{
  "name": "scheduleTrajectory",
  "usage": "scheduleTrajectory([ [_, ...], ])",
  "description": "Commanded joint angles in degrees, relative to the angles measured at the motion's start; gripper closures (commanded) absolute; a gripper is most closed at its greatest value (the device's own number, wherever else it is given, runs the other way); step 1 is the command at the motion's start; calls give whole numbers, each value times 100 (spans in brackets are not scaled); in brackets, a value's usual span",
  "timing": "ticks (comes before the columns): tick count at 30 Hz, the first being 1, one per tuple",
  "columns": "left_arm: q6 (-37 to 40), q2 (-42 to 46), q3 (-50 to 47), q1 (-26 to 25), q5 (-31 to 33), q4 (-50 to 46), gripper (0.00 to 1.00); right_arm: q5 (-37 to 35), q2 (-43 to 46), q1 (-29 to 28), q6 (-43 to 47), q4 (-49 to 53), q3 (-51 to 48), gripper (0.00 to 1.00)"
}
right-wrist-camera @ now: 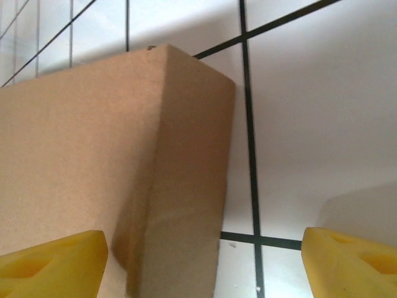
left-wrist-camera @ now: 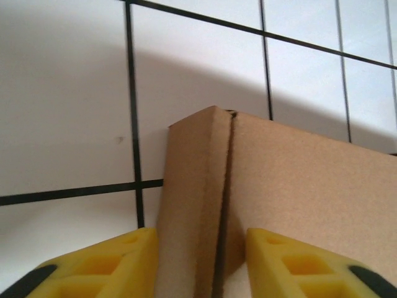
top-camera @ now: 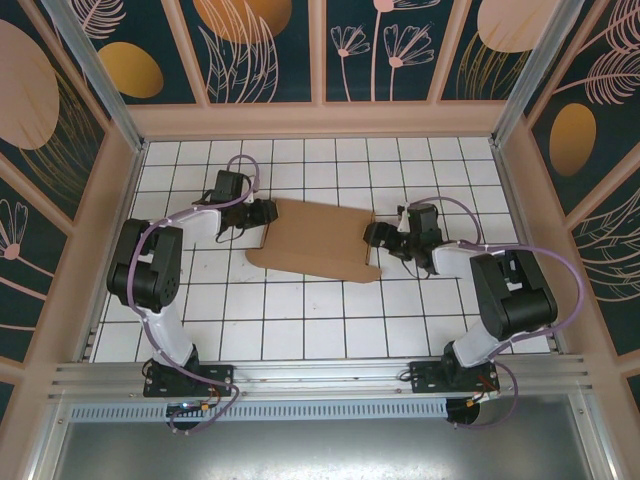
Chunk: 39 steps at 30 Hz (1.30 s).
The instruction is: Fold the paper box
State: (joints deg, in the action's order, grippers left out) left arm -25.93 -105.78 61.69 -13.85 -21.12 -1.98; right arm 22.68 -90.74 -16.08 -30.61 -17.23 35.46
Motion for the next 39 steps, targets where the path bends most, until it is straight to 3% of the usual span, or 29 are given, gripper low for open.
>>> scheduleTrajectory([
  [1, 225, -306, -61, 92, -203, -203, 66, 690, 226, 188, -611, -1423, -476, 14],
  [4, 337, -441, -52, 176, -228, -254, 70, 815, 251, 447, -889, -1704, -655, 12],
  [10, 424, -441, -63, 191, -109, -314, 72, 54, 543, 312, -161, -381, -347, 13],
  [18, 209, -272, 1, 189, -168, -233, 72, -1757, 1181, -933, 1174, 1591, 484, 11],
  [20, 228, -327, 27, 198, -150, -228, 72, -1424, 1175, -836, 958, 1287, 368, 10],
  [27, 510, -701, 106, 205, -123, -346, 78, 1093, 579, 362, -771, -821, -379, 10],
  [39, 560, -1077, 30, 634, -735, -295, 87, 2195, -335, 509, -1015, -1387, -273, 10],
])
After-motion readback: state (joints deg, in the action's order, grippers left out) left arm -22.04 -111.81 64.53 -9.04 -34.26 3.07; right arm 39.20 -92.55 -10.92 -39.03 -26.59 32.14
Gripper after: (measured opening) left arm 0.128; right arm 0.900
